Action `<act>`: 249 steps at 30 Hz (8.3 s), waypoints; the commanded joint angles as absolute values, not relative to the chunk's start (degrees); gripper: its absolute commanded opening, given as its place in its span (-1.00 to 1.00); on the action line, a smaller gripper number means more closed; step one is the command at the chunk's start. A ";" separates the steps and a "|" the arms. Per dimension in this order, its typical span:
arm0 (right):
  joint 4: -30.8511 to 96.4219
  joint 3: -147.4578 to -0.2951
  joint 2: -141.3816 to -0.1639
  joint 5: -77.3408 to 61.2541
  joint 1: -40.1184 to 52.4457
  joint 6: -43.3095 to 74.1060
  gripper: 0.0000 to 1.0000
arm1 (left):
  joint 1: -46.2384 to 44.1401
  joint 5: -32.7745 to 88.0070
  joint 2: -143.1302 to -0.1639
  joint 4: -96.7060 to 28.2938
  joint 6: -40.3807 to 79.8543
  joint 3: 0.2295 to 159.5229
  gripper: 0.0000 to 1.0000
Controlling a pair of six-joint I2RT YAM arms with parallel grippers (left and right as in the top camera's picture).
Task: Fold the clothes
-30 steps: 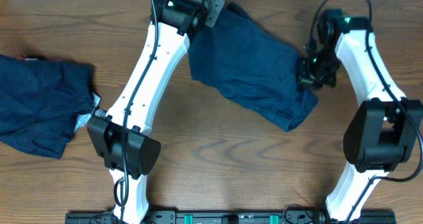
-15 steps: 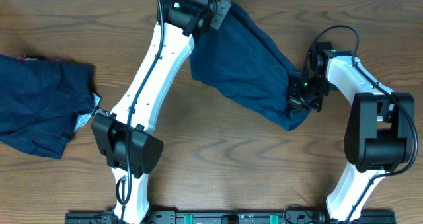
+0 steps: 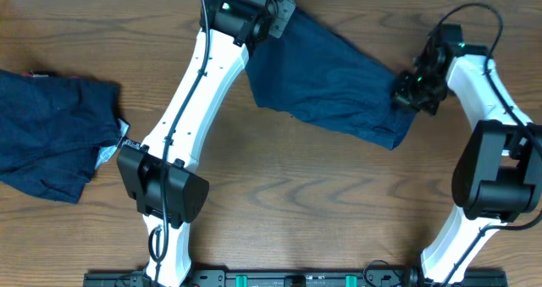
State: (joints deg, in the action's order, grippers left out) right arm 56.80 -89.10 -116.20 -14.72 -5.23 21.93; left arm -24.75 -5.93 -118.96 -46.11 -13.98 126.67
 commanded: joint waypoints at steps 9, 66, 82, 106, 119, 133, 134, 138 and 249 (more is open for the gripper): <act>57.34 -91.83 -116.46 -8.34 -11.44 24.88 -0.97 | -24.88 0.03 -125.27 -46.00 -14.33 125.84 -0.66; 40.16 -71.88 -114.72 -22.52 -15.35 23.75 -0.81 | -17.08 4.12 -128.79 -63.53 -11.70 125.84 0.99; 33.76 -85.43 -114.72 -14.59 -23.09 17.06 -0.97 | -17.23 18.61 -128.81 -70.96 -11.70 125.84 0.97; 67.66 -113.40 -97.65 -22.90 -19.53 6.87 0.99 | -20.23 32.05 -138.41 -45.80 6.07 125.84 0.96; 71.83 -113.40 -81.19 -21.02 -11.84 5.69 0.99 | -20.23 34.06 -142.85 -38.72 14.35 125.84 0.96; 75.81 -113.40 -81.10 -21.45 -7.84 5.65 0.98 | -21.04 34.48 -146.85 -34.13 24.67 125.84 0.96; 75.85 -113.40 -81.10 -21.45 -7.60 5.65 0.98 | -21.10 34.04 -146.96 -33.95 25.80 125.84 0.96; 75.96 -113.40 -81.10 -21.45 -6.81 5.65 0.98 | -21.19 31.48 -147.26 -33.47 33.85 125.84 0.96; 77.69 -113.40 -98.39 -27.46 -5.56 -0.30 0.98 | -27.57 -17.06 -124.31 -86.54 70.39 118.34 -0.88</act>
